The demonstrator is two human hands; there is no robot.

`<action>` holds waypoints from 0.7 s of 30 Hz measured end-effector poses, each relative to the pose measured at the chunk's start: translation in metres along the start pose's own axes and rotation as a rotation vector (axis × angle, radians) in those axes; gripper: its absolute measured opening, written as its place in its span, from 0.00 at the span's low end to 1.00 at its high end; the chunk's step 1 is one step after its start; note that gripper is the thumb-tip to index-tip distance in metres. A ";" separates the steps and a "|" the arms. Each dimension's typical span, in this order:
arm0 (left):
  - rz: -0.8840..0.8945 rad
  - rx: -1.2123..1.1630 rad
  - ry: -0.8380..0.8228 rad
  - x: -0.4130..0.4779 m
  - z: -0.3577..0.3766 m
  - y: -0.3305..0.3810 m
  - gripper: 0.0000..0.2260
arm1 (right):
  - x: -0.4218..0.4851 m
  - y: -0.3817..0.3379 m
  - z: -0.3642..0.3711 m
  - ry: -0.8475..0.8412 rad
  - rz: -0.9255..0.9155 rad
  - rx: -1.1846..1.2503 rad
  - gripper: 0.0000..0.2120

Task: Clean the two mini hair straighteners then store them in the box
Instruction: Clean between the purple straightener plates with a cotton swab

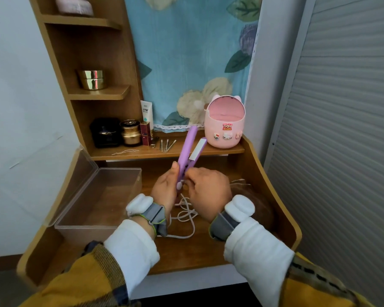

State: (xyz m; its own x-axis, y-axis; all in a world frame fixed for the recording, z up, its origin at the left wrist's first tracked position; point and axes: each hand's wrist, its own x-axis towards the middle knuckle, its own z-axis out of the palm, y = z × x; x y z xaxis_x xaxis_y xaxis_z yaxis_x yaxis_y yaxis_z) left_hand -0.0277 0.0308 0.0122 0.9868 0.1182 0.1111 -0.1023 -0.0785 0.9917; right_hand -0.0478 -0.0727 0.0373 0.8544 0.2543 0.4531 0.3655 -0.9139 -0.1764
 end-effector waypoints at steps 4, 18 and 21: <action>0.000 -0.057 -0.057 0.004 -0.004 -0.003 0.21 | 0.002 -0.006 0.013 0.040 0.715 1.242 0.11; -0.060 0.026 -0.016 0.009 -0.010 0.000 0.23 | -0.002 0.003 0.008 0.191 0.207 0.292 0.05; -0.043 0.052 -0.057 0.007 -0.007 0.003 0.21 | 0.004 0.002 0.011 0.205 0.176 0.242 0.05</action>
State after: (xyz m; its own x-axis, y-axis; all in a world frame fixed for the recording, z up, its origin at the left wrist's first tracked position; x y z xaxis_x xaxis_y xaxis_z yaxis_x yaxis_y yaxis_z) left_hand -0.0220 0.0388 0.0165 0.9958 0.0666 0.0629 -0.0541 -0.1261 0.9905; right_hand -0.0398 -0.0702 0.0287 0.8293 0.0091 0.5588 0.3175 -0.8305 -0.4577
